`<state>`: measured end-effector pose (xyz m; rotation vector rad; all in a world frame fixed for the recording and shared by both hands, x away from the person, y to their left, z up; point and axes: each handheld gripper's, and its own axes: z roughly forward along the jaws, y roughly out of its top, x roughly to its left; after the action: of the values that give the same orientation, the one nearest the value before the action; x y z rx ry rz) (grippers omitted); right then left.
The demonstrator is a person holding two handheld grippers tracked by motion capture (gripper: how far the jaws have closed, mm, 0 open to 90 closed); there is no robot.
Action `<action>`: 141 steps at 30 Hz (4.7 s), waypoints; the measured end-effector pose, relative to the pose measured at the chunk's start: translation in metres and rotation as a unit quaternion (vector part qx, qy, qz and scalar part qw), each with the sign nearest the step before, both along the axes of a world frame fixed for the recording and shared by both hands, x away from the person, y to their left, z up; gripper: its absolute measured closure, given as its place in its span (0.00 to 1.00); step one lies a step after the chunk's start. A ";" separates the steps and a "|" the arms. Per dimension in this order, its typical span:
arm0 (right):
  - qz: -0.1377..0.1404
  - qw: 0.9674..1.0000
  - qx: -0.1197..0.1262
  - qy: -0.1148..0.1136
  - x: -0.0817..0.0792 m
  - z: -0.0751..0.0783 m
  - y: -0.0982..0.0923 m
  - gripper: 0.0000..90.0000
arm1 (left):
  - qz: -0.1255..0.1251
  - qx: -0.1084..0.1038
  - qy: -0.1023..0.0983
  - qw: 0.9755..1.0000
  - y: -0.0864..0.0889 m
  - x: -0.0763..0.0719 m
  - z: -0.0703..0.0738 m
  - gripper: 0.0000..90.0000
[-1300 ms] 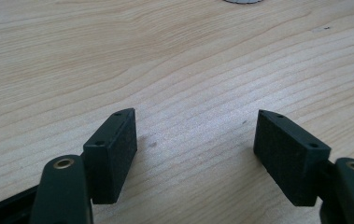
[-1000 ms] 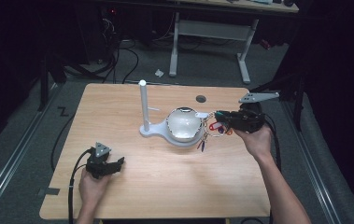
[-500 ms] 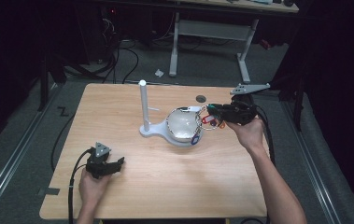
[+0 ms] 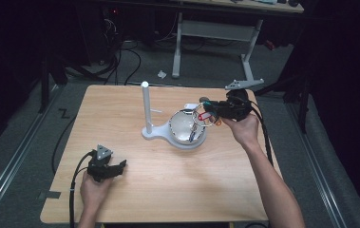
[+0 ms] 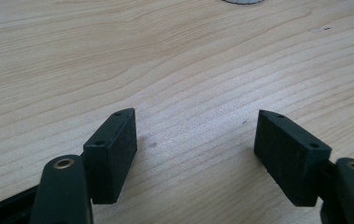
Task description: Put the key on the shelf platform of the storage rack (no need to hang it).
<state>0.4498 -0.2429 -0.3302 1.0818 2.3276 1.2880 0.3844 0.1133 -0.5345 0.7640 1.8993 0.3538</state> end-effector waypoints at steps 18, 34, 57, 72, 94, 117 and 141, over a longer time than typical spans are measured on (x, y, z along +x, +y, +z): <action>-0.002 1.000 0.000 0.016 0.017 -0.018 0.019 0.86 | 0.000 0.000 0.000 1.000 0.000 0.000 0.000 0.34; -0.022 1.000 0.006 0.016 0.029 -0.023 0.021 0.86 | 0.002 -0.004 0.003 1.000 0.000 0.000 0.001 0.34; -0.017 0.999 -0.004 0.027 0.030 -0.045 0.027 0.86 | 0.001 -0.003 0.002 1.000 0.000 0.000 0.000 0.33; -0.017 0.999 -0.018 0.036 0.032 -0.066 0.033 0.86 | 0.000 -0.001 0.000 1.000 0.000 0.000 0.000 0.34; -0.018 0.998 -0.041 0.051 0.038 -0.087 0.043 0.86 | 0.000 0.000 0.000 1.000 0.000 0.000 0.000 0.33; -0.021 0.994 -0.068 0.079 0.042 -0.111 0.046 0.78 | 0.000 -0.001 0.000 1.000 0.000 0.000 0.000 0.33; -0.059 0.998 -0.008 0.028 0.014 -0.080 0.001 0.64 | 0.000 -0.001 0.000 1.000 0.000 0.000 0.000 0.34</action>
<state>0.4643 -0.2420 -0.4106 1.2441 2.2718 1.2102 0.3844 0.1132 -0.5344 0.7621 1.9003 0.3524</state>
